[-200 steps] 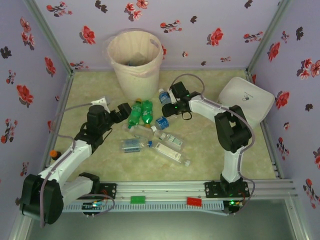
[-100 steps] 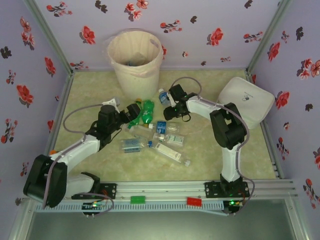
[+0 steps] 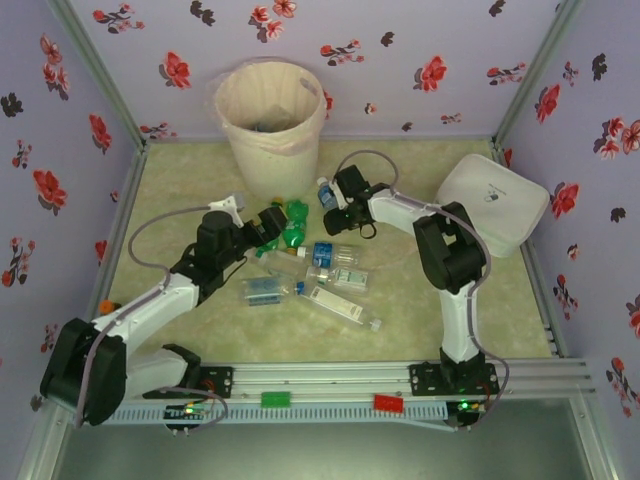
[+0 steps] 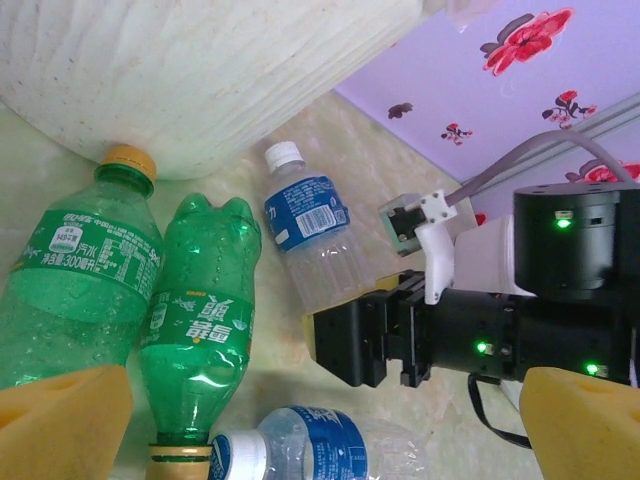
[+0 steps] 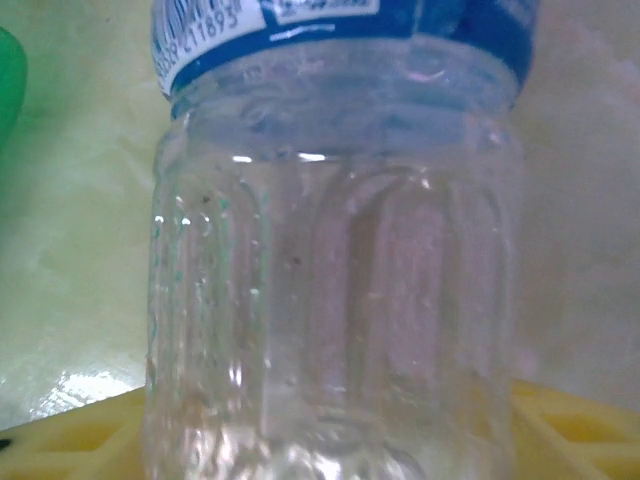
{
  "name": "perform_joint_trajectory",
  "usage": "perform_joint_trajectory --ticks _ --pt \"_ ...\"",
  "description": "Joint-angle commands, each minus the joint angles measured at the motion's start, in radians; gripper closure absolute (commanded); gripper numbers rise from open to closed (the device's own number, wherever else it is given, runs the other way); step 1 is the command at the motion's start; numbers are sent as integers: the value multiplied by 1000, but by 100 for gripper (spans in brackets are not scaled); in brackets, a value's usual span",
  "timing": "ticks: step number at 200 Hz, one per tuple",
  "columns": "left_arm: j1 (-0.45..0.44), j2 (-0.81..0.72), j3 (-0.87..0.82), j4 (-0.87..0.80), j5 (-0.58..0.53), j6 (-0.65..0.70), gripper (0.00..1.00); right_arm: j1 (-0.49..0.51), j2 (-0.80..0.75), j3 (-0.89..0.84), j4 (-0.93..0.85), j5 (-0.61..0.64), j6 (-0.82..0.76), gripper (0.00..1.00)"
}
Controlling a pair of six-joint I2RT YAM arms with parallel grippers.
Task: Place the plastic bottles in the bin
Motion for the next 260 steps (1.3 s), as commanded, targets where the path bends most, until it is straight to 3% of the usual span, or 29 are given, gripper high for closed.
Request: perform_joint_trajectory --ticks 1,17,44,178,260 --pt "-7 -25 -13 -31 -15 -3 0 4 5 6 38 -3 -11 40" --pt "-12 -25 -8 -39 -12 -8 0 4 -30 -28 76 -3 -10 50" --pt "-27 -9 3 -24 -11 -27 0 0 -136 -124 150 6 2 54" --pt "-221 229 309 61 21 -24 0 -11 -918 -635 266 -109 243 53" --pt "-333 244 405 54 34 33 0 -9 -1087 -775 408 -235 367 53"
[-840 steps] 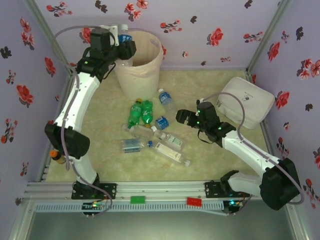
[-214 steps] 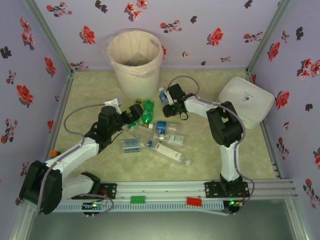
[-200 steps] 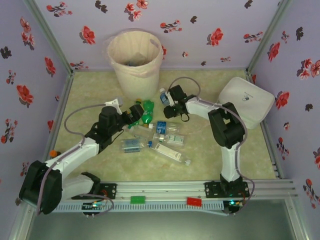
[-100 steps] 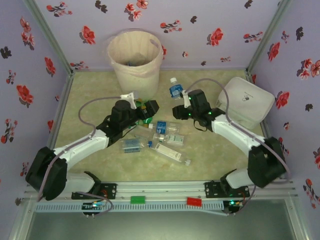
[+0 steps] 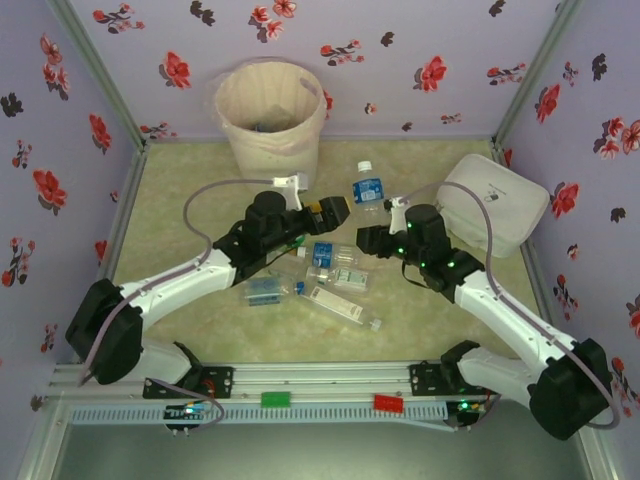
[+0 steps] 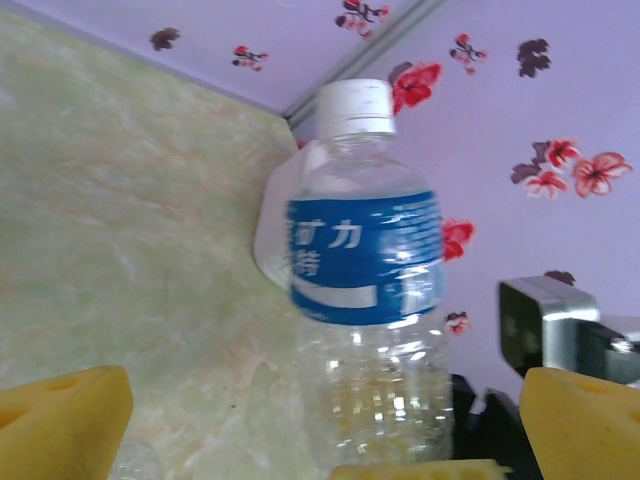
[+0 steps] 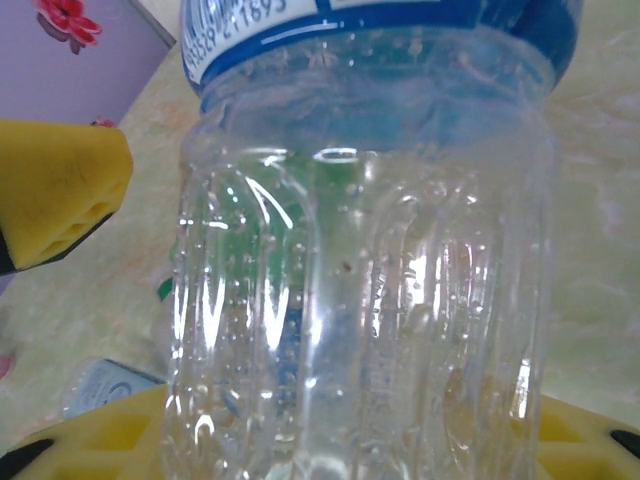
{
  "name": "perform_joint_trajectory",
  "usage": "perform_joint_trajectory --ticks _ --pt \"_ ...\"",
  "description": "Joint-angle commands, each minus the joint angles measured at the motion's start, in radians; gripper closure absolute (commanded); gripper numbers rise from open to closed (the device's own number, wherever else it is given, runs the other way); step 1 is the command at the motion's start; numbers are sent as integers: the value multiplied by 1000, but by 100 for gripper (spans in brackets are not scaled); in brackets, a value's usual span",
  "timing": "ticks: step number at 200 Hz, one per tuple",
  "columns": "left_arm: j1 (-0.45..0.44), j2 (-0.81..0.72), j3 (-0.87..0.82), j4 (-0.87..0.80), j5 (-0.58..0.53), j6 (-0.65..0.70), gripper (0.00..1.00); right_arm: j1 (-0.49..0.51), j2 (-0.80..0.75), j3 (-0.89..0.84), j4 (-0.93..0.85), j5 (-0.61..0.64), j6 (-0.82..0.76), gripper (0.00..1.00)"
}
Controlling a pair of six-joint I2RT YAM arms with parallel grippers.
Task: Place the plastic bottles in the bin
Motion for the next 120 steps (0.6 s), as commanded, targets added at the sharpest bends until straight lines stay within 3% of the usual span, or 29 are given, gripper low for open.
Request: perform_joint_trajectory --ticks 1,120 --pt "-19 3 45 18 11 35 0 -1 -46 -34 106 -69 60 53" --pt "-38 132 174 12 16 54 0 47 -38 -87 351 -219 144 52"
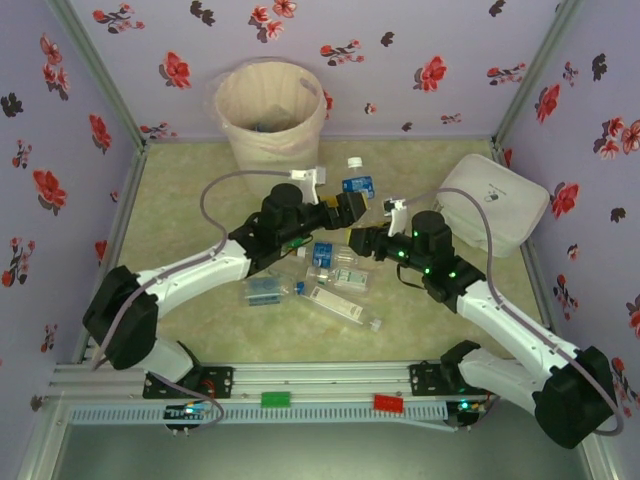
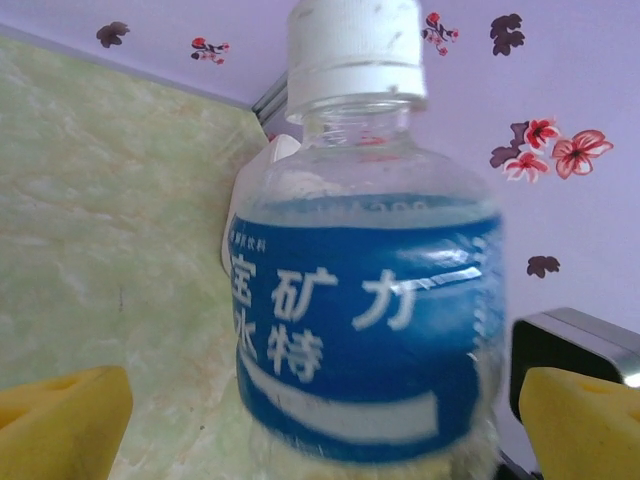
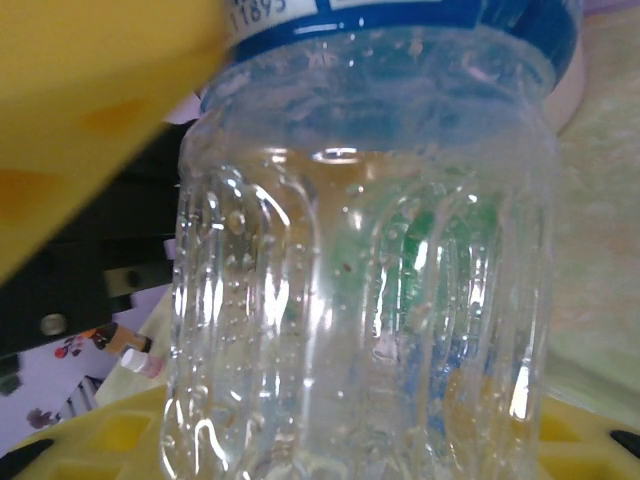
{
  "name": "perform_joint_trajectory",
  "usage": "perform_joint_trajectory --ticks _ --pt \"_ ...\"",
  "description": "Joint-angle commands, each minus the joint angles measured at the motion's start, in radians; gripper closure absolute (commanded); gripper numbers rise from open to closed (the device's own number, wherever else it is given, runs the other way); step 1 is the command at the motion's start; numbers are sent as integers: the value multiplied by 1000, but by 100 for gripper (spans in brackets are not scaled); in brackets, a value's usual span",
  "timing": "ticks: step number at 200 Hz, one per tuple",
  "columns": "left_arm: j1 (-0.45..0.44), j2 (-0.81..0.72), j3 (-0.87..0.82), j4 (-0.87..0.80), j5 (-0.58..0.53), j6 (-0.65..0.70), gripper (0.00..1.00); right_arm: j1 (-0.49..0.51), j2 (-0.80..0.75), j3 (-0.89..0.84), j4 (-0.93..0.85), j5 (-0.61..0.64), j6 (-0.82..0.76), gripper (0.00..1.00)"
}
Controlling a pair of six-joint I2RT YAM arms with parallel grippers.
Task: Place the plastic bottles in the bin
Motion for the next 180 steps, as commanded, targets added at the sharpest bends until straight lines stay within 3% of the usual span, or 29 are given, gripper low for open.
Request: perform_joint_trajectory --ticks 1,47,78,101,117,135,180 --pt "-5 19 52 14 8 26 0 19 13 -16 124 -50 25 52" --pt "-5 5 20 48 -47 46 10 44 122 24 164 -102 30 52" --pt "-3 -17 -1 44 -89 65 30 48 143 41 160 -87 24 47" --pt "9 -25 -2 42 -96 64 40 50 146 69 122 -80 7 34" --pt "27 -30 2 43 -94 68 49 51 144 90 88 -67 -10 16" --pt "65 -34 21 38 -77 79 50 51 130 117 19 -38 -43 1" --pt "206 -13 169 -59 10 155 52 50 101 134 -68 58 -91 0"
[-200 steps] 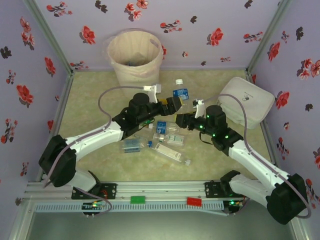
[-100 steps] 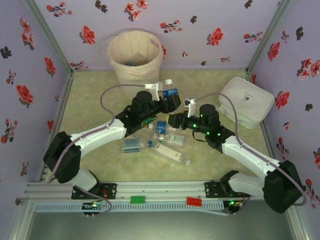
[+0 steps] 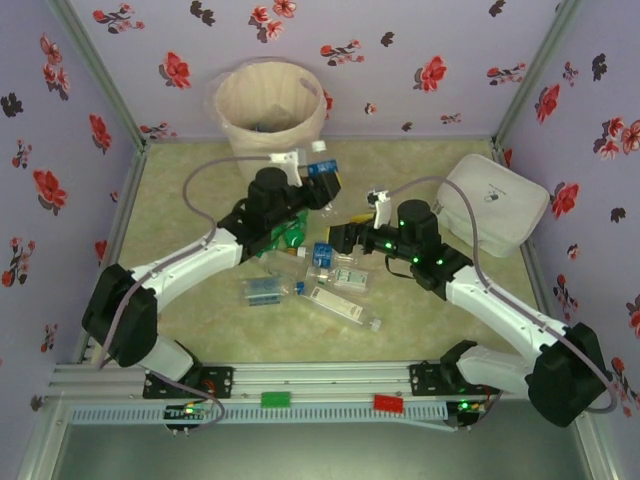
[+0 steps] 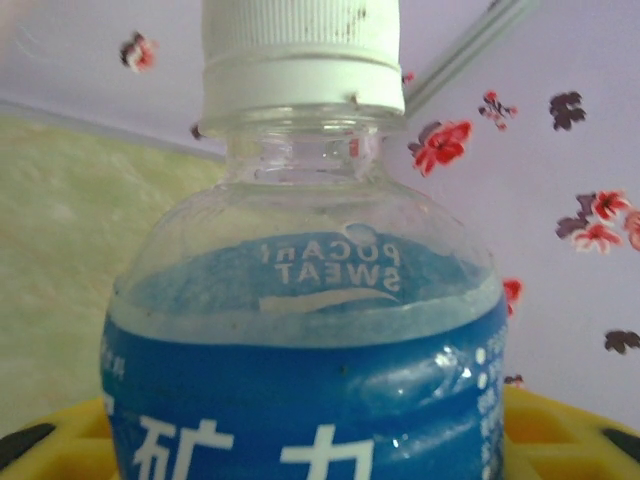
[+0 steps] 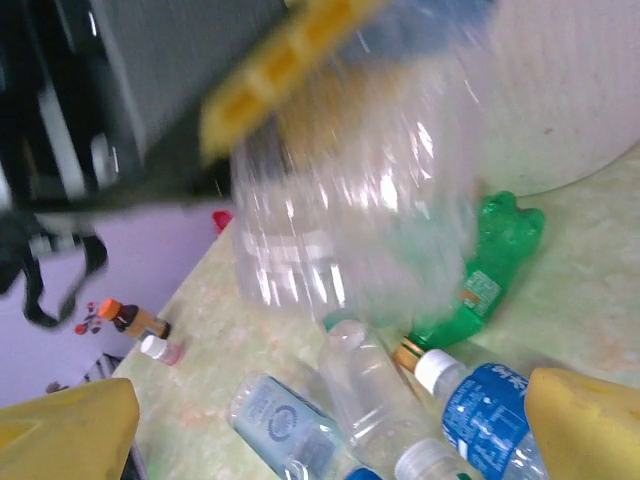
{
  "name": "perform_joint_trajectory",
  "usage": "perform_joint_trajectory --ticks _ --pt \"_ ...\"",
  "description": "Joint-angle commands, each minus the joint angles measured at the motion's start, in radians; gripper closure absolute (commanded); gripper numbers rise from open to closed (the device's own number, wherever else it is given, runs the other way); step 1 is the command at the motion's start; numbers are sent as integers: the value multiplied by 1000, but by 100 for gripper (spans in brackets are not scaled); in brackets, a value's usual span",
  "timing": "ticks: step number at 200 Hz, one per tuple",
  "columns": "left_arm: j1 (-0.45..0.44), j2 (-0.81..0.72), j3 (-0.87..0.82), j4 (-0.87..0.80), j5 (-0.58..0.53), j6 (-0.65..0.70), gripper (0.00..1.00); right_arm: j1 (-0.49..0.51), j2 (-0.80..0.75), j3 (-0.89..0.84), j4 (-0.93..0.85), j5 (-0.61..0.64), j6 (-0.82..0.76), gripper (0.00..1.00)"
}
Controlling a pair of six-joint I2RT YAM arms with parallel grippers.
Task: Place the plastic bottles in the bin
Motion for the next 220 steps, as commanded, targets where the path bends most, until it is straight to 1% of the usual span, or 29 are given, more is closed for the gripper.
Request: perform_joint_trajectory --ticks 1,31,53,78,100,142,177,206,211,220 --pt "67 -11 116 -19 57 72 52 5 -18 31 -68 76 -45 0" --pt "152 18 264 -115 97 151 53 5 29 35 -73 135 -28 0" --pt "218 50 396 -199 117 201 53 5 76 36 -51 151 -4 0" --pt "291 114 559 -285 131 265 53 5 109 44 -50 156 3 0" --pt "350 190 693 -370 131 298 53 5 133 70 -103 174 -10 0" --pt "412 347 894 -465 129 341 53 6 119 68 -115 205 2 0" --pt "420 522 1098 -596 129 361 52 4 93 72 -155 227 -15 1" --pt "420 664 1284 -742 130 375 46 6 63 62 -196 253 -27 0" --pt "421 679 1303 -758 130 378 44 6 59 58 -202 260 -27 0" --pt "420 696 1324 -779 130 385 32 5 54 52 -211 276 -20 0"
